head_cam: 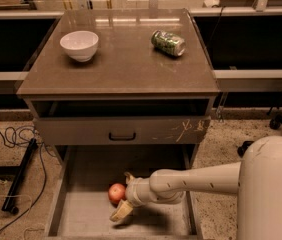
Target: Pick apple from middle drawer and place on counter
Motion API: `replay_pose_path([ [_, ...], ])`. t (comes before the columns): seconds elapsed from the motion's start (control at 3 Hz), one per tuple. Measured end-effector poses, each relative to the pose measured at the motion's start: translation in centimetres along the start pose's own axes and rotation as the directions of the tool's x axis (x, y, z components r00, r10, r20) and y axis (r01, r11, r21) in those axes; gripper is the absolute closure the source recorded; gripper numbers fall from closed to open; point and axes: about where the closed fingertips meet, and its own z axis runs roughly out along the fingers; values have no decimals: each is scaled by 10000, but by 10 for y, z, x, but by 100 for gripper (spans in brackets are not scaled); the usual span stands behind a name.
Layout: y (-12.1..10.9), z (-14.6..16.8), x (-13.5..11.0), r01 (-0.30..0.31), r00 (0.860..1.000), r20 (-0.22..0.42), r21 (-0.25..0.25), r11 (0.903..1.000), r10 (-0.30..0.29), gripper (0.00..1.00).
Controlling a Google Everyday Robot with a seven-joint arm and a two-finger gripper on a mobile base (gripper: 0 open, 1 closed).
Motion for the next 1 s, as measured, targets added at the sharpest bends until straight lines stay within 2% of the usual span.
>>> replay_pose_path([
  [0.33, 0, 0, 0, 4, 10000, -7, -2, 10000, -4, 19],
  [1.0, 0, 0, 0, 4, 10000, -7, -3, 10000, -4, 65],
])
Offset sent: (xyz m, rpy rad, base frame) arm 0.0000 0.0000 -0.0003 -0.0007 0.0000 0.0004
